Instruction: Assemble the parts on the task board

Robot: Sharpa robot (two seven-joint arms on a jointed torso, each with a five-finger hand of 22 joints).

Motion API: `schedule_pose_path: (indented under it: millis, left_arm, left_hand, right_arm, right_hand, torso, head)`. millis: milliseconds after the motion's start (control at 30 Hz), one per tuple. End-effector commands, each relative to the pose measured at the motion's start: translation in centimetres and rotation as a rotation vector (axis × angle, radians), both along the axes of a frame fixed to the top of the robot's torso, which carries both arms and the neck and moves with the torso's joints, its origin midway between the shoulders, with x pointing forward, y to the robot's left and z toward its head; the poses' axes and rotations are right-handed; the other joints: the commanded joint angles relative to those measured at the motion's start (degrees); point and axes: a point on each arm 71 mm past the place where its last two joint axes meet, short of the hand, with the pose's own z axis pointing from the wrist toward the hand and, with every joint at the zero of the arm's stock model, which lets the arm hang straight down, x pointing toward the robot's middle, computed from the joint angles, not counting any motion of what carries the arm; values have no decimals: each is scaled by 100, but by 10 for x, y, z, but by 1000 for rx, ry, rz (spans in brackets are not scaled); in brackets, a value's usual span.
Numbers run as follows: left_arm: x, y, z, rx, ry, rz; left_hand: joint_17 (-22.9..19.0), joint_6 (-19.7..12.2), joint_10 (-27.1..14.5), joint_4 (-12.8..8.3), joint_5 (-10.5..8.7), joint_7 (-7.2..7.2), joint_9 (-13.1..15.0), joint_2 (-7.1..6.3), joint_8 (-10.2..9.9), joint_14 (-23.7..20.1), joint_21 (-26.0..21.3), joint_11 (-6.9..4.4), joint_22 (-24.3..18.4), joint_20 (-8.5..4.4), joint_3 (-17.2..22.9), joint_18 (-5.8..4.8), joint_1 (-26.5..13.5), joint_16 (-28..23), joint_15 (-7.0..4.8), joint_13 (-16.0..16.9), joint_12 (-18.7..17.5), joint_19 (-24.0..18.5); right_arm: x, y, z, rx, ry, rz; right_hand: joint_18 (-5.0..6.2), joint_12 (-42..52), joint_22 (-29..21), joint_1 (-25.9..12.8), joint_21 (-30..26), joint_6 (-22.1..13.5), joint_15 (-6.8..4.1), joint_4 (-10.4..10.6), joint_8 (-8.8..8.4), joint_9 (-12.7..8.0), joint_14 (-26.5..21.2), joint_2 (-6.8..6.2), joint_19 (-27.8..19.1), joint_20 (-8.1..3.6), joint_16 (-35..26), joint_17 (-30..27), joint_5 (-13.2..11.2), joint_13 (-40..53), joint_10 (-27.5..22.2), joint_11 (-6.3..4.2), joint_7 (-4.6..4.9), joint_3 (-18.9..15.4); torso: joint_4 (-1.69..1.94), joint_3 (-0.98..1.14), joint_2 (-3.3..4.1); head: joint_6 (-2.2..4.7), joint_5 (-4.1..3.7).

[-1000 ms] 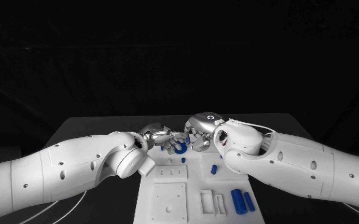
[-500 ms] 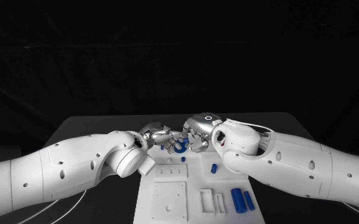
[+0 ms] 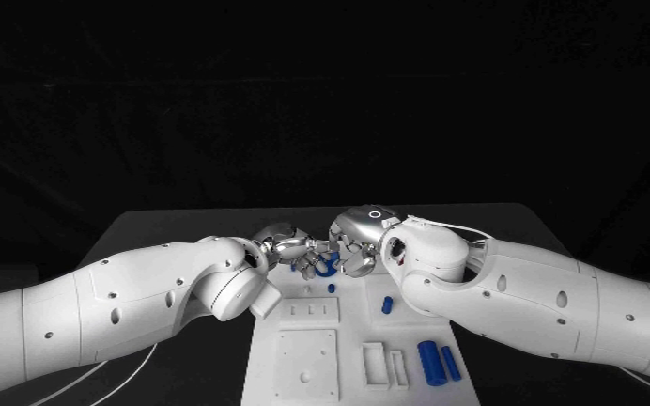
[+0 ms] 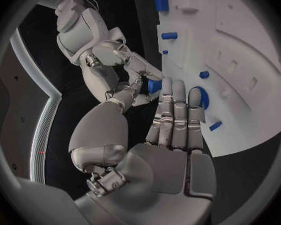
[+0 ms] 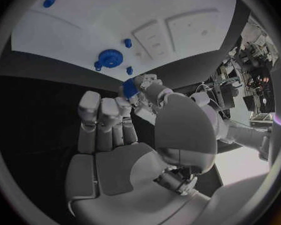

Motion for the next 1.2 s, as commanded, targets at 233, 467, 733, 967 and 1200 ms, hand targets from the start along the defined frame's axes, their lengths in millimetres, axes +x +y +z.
schedule_pose_path:
  millis: [233, 467, 733, 967, 1200]
  left_arm:
    - [0, -2, 0, 19, 1, -12]
    - [-1, -3, 0, 25, 6, -22]
    - [-1, -4, -1, 39, 10, -35]
    - [-1, -4, -1, 46, 11, -39]
    - [-1, -4, -2, 57, 15, -43]
  left_hand:
    - [-10, 104, 10, -7, -12, -31, 21, -10, 50, 16, 59, -39, -19, -278, 7, 33, 24, -24, 15, 40, 50, -37]
    - [-8, 155, 41, -30, -11, -57, 31, 18, 74, 35, 82, -60, -28, -283, 13, 41, 68, -8, 6, 68, 80, -35]
    - [-4, 229, 90, -119, -5, -89, 43, 104, 104, 55, 117, -91, -45, -291, 16, 44, 165, 16, -7, 115, 130, -34]
    - [-1, 284, 124, -206, 0, -111, 50, 161, 122, 73, 139, -112, -63, -297, 15, 40, 237, 37, -16, 149, 164, -37]
    - [7, 358, 182, -264, 4, -140, 62, 245, 150, 102, 160, -141, -77, -307, 29, 35, 293, 65, -31, 180, 203, -30]
  right_arm:
    - [-1, 5, -2, -30, 6, 8]
    - [-2, 7, -3, -34, 9, 13]
    - [-2, 8, -4, -37, 12, 14]
    - [-2, 9, -4, -39, 14, 16]
    - [-4, 12, -4, -39, 14, 22]
  right_hand:
    - [351, -29, 5, 62, -8, 232, -26, 25, 21, 7, 17, -17, 42, 12, -21, -5, -28, 4, 50, 6, 216, 2]
    - [351, -30, 5, 66, -9, 232, -25, 27, 19, 6, 17, -18, 41, 13, -23, -6, -28, 4, 49, 7, 217, 3]
    - [351, -32, 4, 71, -10, 230, -24, 28, 17, 6, 17, -17, 40, 14, -24, -6, -28, 5, 47, 8, 218, 6]
    - [351, -33, 4, 74, -10, 230, -23, 29, 16, 6, 17, -15, 39, 15, -25, -7, -28, 5, 47, 8, 218, 8]
    - [351, -34, 4, 79, -11, 229, -23, 28, 15, 6, 17, -13, 38, 15, -26, -7, -28, 6, 46, 8, 218, 10]
  torso:
    - [5, -1, 1]
    - [3, -3, 2]
    - [5, -3, 1]
    - [0, 1, 2]
    - [0, 3, 2]
  head:
    - [-10, 10]
    - [-13, 15]
    - [-23, 20]
    - [-25, 24]
    - [-29, 27]
